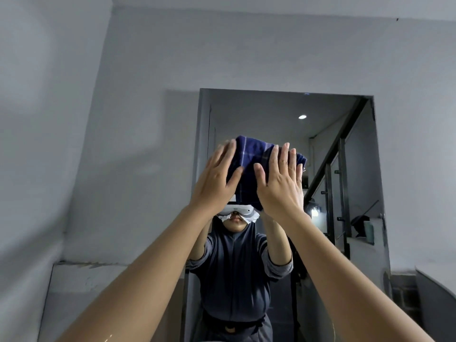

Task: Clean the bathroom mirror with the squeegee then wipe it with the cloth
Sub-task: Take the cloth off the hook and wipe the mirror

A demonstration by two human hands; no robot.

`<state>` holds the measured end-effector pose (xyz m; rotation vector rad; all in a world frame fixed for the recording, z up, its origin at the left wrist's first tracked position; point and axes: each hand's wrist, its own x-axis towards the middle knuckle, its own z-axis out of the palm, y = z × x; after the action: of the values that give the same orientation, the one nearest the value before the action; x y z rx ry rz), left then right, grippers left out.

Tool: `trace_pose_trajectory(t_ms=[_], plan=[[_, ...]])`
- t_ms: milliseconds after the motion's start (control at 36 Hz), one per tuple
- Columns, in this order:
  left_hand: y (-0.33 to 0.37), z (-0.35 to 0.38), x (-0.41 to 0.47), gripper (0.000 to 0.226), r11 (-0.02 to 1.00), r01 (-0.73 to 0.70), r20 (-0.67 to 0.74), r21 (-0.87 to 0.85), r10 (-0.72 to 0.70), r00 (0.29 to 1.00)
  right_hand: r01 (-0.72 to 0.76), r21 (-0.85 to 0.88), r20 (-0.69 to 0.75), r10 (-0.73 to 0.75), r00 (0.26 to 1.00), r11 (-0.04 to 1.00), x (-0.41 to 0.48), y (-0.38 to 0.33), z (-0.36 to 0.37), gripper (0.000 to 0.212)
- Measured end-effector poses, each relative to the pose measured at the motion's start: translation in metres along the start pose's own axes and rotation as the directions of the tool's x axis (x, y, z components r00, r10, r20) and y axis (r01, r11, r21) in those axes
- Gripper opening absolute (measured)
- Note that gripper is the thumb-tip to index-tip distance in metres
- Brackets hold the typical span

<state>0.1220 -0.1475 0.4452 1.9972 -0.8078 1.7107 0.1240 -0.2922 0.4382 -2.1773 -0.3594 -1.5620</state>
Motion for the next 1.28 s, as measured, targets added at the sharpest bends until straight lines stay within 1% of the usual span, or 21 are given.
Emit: trace_pose_trajectory(t_ms=[56, 83, 167, 278, 361, 417, 556, 639, 694, 778, 889, 972, 1056, 1139, 1278], plan=[[-0.010, 0.000, -0.016, 0.057, 0.997, 0.064, -0.001, 0.041, -0.064, 0.998, 0.014, -0.031, 0.011, -0.013, 1.000, 0.999, 0.004, 0.001, -0.001, 0.070], [-0.015, 0.000, -0.024, 0.058, 0.995, 0.072, 0.017, 0.069, -0.073, 0.997, 0.019, -0.050, 0.008, -0.019, 1.000, 0.999, 0.007, 0.001, -0.001, 0.073], [-0.023, 0.001, -0.049, 0.059, 0.988, 0.040, 0.082, 0.147, -0.052, 0.995, 0.025, -0.099, -0.018, -0.027, 0.999, 0.995, 0.019, -0.002, 0.000, 0.084], [-0.030, 0.007, -0.069, 0.060, 0.975, 0.061, 0.090, 0.216, -0.082, 0.993, 0.041, -0.144, -0.044, -0.047, 0.998, 0.989, 0.045, -0.019, 0.000, 0.093], [-0.033, 0.009, -0.076, 0.063, 0.966, 0.067, 0.079, 0.249, -0.089, 0.993, 0.112, -0.178, -0.033, -0.120, 0.992, 0.978, 0.067, -0.039, 0.002, 0.088], [-0.034, 0.010, -0.079, 0.065, 0.965, 0.069, 0.078, 0.254, -0.092, 0.993, 0.171, -0.235, -0.016, -0.180, 0.984, 0.957, 0.079, -0.053, 0.006, 0.083], [-0.036, 0.012, -0.079, 0.064, 0.961, 0.070, 0.073, 0.267, -0.092, 0.993, 0.363, -0.346, 0.080, -0.358, 0.930, 0.865, 0.105, -0.082, 0.013, 0.079], [-0.036, 0.011, -0.078, 0.064, 0.958, 0.067, 0.075, 0.278, -0.091, 0.993, 0.421, -0.366, 0.126, -0.404, 0.906, 0.830, 0.119, -0.084, 0.006, 0.080], [-0.036, 0.010, -0.079, 0.065, 0.956, 0.065, 0.075, 0.285, -0.090, 0.993, 0.416, -0.369, 0.128, -0.398, 0.908, 0.831, 0.126, -0.076, -0.003, 0.080], [-0.034, 0.008, -0.079, 0.065, 0.954, 0.066, 0.076, 0.291, -0.092, 0.993, 0.330, -0.374, 0.085, -0.322, 0.943, 0.867, 0.137, -0.053, -0.019, 0.081], [-0.033, 0.007, -0.079, 0.065, 0.953, 0.069, 0.084, 0.293, -0.098, 0.992, 0.131, -0.350, -0.004, -0.141, 0.990, 0.928, 0.144, -0.004, -0.044, 0.083], [-0.032, 0.008, -0.078, 0.064, 0.953, 0.078, 0.087, 0.294, -0.108, 0.990, -0.012, -0.311, -0.052, -0.004, 0.999, 0.950, 0.138, 0.038, -0.062, 0.084], [-0.030, 0.008, -0.078, 0.062, 0.951, 0.087, 0.086, 0.296, -0.117, 0.989, -0.143, -0.263, -0.100, 0.121, 0.988, 0.954, 0.125, 0.073, -0.076, 0.084], [-0.033, 0.011, -0.078, 0.063, 0.947, 0.100, 0.084, 0.305, -0.131, 0.988, -0.272, -0.186, -0.164, 0.243, 0.956, 0.944, 0.108, 0.096, -0.080, 0.083], [-0.031, 0.018, -0.084, 0.065, 0.947, 0.134, 0.095, 0.291, -0.167, 0.981, -0.430, -0.074, -0.227, 0.405, 0.886, 0.900, 0.078, 0.097, -0.066, 0.080]])
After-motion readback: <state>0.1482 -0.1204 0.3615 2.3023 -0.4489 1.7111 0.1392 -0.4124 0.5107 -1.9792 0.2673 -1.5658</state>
